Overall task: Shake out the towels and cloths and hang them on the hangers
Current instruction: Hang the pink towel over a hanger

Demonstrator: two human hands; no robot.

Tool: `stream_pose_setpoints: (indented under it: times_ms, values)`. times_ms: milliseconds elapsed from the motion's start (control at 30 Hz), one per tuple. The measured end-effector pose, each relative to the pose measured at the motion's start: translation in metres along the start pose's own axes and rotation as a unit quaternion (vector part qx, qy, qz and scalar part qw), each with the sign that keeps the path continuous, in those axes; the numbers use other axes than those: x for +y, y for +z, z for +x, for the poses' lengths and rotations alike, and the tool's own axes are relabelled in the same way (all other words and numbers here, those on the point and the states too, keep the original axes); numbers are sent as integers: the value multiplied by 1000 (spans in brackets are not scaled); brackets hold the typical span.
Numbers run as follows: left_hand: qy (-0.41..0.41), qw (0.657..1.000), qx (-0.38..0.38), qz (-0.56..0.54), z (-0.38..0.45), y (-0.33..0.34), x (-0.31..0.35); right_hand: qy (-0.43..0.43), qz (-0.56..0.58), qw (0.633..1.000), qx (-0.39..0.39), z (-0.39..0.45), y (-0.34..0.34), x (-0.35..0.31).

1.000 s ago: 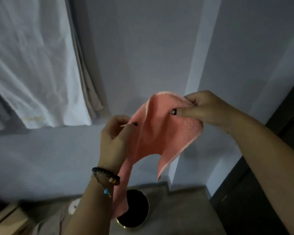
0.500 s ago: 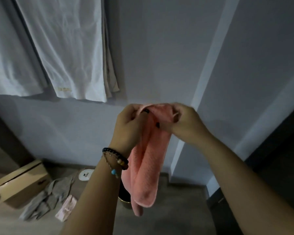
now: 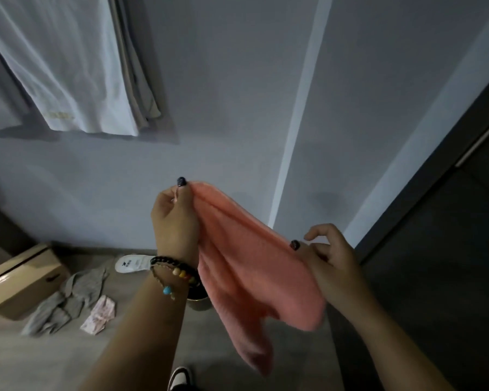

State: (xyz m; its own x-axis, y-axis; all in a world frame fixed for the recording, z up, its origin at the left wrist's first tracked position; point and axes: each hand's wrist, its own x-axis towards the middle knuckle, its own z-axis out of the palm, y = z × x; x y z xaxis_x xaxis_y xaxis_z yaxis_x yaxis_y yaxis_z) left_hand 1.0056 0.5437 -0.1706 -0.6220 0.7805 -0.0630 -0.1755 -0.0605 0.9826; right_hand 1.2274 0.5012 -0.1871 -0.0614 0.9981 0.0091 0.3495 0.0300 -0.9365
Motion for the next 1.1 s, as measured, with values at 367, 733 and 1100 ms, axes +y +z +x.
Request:
stream_pose_setpoints:
  times_ms: [367, 733, 1100]
  values:
    - [52, 995, 10, 80, 13, -22, -4, 31, 134, 990, -19, 27, -14, -19]
    - [42, 985, -161, 49, 16, -4, -6, -183, -146, 970, -69, 52, 16, -31]
    - [9, 970, -242, 13, 27, 16, -20, -246, -323, 913, 33, 78, 14, -15]
